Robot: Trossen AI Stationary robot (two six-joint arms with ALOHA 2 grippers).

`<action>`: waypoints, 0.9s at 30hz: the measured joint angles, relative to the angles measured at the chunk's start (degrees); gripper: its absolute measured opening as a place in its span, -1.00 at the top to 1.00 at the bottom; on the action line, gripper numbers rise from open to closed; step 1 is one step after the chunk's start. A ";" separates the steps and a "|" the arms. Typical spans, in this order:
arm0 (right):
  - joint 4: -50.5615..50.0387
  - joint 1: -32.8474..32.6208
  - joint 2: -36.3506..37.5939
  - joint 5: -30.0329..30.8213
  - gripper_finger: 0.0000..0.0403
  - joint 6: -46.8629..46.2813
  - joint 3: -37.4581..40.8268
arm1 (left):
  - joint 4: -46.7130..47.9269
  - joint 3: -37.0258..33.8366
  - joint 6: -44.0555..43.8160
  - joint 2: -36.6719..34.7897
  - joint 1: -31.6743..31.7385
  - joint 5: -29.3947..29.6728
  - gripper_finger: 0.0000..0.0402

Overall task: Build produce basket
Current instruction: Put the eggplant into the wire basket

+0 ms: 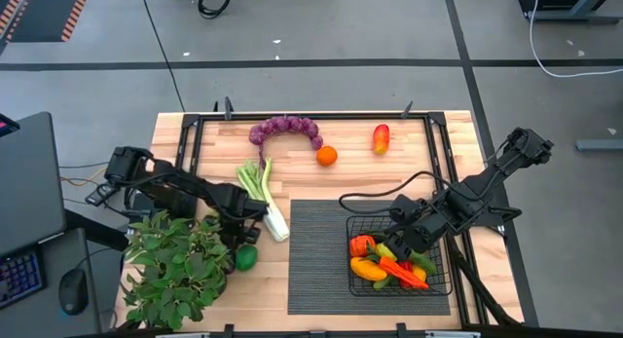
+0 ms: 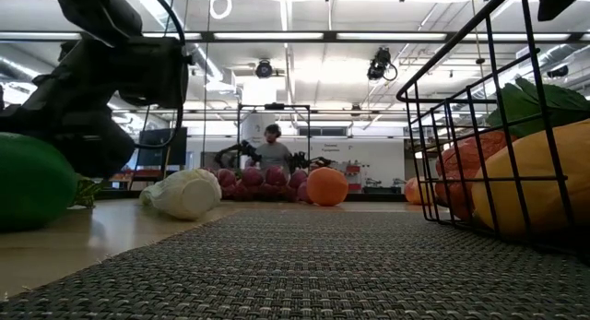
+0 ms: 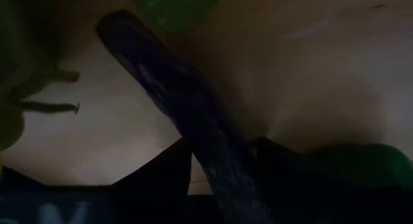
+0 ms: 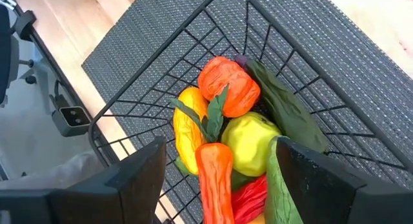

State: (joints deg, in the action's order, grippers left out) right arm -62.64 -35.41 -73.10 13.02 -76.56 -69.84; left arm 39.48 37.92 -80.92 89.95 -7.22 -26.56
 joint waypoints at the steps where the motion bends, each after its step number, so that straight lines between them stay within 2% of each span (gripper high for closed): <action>1: -0.17 0.09 0.00 0.03 -0.47 -0.23 0.00 | -0.61 -0.05 0.46 0.03 0.52 -0.11 0.13; 11: -2.08 2.43 -0.02 0.28 -0.47 -0.85 0.00 | 0.71 5.27 14.23 -0.56 5.41 2.73 0.55; 16: -1.70 4.08 -0.02 1.45 -0.47 -3.00 0.00 | 8.40 11.74 22.62 -1.22 8.29 6.21 0.55; 19: 0.93 5.30 0.01 4.88 -0.47 -3.69 -0.23 | 12.91 17.35 27.54 -1.46 10.19 8.67 0.54; 24: 8.30 8.36 0.46 10.84 -0.47 -4.30 -0.28 | 13.06 28.33 32.92 -1.62 13.78 11.43 0.53; 27: 11.30 10.23 0.51 12.63 -0.47 -4.30 -0.30 | 9.89 34.34 36.42 -1.66 16.11 14.00 0.53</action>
State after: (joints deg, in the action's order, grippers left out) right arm -51.34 -25.17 -72.59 25.65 -80.86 -70.14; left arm 49.36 72.27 -44.50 88.29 8.89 -12.55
